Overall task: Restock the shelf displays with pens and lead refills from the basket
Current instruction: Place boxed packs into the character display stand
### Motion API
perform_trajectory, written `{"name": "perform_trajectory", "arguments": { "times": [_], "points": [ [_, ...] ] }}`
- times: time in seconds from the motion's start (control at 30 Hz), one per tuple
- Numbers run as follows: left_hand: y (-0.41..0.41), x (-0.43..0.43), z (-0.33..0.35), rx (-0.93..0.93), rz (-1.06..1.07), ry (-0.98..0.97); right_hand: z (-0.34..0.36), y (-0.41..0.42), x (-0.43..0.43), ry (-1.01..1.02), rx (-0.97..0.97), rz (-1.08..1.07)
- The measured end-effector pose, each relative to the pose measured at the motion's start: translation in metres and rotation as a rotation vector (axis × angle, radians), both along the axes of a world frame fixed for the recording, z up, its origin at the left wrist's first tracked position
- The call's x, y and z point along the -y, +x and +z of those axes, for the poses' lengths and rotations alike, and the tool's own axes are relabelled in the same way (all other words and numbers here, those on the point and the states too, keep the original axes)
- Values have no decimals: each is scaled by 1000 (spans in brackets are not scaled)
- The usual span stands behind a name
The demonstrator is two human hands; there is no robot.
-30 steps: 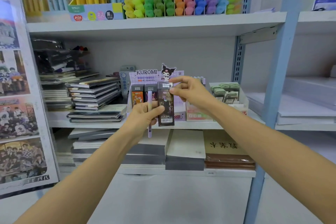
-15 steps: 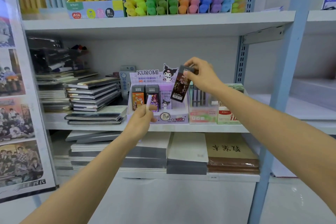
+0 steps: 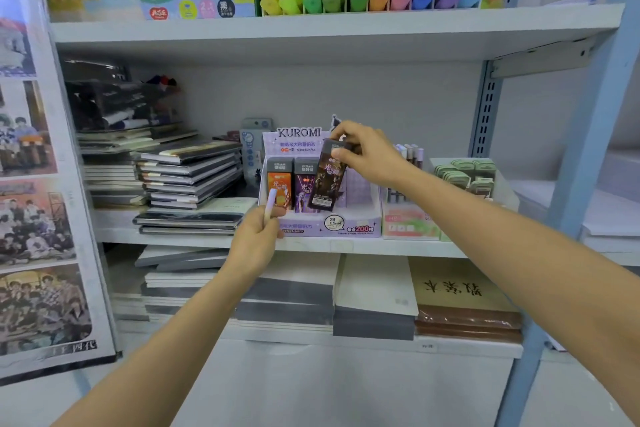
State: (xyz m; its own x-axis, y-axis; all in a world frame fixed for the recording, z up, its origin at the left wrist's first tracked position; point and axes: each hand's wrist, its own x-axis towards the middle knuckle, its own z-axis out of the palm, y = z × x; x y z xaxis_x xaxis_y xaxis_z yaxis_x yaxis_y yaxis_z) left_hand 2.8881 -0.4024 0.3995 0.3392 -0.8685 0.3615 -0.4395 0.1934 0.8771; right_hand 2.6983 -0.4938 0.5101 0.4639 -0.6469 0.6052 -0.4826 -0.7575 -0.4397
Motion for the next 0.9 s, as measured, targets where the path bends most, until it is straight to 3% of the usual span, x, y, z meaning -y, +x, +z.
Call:
{"name": "perform_trajectory", "arguments": {
  "times": [0.23,0.43,0.9],
  "points": [
    [5,-6,2,-18,-41,19,-14,31,-7,-50,-50,-1],
    [9,-9,4,-4,-83,49,-5,32,-2,-86,-227,-19],
    [8,-16,11,0,-144,10,-28,46,-4,-252,-78,-136]
  ]
}}
